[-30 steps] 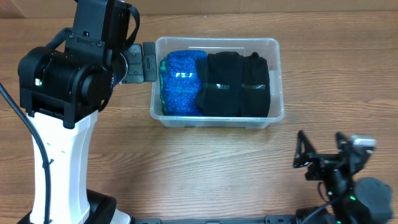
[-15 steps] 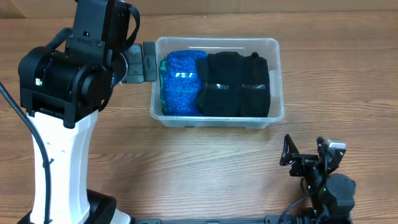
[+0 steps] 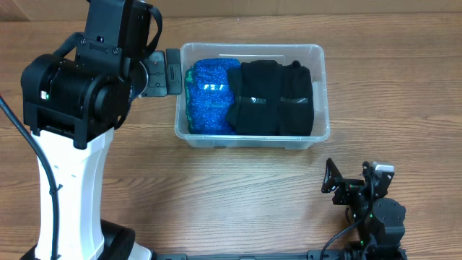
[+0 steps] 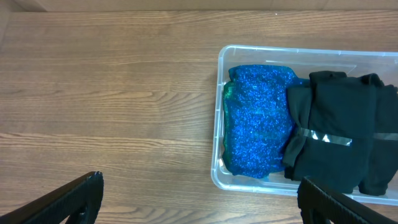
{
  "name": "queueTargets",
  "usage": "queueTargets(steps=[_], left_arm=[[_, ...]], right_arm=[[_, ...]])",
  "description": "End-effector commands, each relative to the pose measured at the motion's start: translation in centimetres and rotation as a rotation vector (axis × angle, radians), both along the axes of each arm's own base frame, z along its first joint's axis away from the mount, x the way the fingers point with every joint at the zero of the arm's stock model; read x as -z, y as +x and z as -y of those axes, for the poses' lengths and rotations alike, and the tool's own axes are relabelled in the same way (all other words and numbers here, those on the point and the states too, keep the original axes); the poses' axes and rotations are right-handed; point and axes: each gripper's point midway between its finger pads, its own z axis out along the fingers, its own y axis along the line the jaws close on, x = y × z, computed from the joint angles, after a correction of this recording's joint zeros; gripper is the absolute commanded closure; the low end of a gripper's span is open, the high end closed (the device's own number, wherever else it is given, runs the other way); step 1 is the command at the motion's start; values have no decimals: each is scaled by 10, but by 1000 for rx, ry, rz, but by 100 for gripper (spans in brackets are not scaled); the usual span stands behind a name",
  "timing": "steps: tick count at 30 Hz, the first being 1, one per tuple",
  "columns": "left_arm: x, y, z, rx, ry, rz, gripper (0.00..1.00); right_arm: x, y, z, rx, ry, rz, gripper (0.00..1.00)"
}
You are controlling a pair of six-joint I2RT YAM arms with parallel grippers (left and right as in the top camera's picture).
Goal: Pack container
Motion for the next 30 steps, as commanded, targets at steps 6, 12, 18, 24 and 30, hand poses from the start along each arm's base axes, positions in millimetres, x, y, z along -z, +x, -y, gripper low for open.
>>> queueTargets(steps=[6, 12, 18, 24, 30], left_arm=[[1, 2, -3, 3, 22, 0, 0], [-28, -6, -9, 97, 81, 134, 0], [-47, -12, 14, 433, -60, 407, 0], [32, -66, -16, 359, -34, 413, 0], [115, -87, -16, 360, -40, 499, 0]], right_arm=[[2, 0, 0, 0, -2, 4, 0], [2, 0, 0, 0, -2, 4, 0], [2, 0, 0, 0, -2, 4, 0], [2, 0, 0, 0, -2, 4, 0], [2, 0, 0, 0, -2, 4, 0]])
